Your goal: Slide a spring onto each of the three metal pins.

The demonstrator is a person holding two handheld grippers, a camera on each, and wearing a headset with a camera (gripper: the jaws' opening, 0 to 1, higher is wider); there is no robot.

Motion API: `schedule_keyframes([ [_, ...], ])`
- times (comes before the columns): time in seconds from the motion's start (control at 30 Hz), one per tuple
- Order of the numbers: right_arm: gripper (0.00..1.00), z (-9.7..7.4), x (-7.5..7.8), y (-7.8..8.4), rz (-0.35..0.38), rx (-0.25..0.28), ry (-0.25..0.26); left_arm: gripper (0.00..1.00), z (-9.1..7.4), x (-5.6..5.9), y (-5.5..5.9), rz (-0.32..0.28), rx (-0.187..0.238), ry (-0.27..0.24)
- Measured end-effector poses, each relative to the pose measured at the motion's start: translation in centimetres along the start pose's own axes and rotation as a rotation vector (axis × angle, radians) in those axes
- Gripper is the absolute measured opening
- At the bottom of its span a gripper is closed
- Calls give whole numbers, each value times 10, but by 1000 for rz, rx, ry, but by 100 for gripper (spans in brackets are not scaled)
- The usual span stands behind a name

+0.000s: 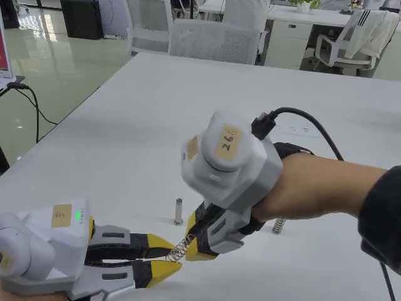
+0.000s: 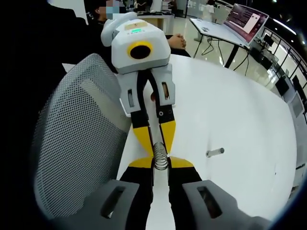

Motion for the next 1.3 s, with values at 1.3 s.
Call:
schedule_keyframes([
  [1.3,8,-1,7,-4,1,-25,27,31,-6,-10,9,-82,4,-65],
])
Point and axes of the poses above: the centre of the closed fingertips' face, and the gripper's own axes: z roughly forward along the fingers, x roughly to its right, y roughly out of its underside, the point moved 6 cm from there along -z, roughly backward along the fingers, and after that the axes turned 2 degrees about -z, right-handed, at the moved point
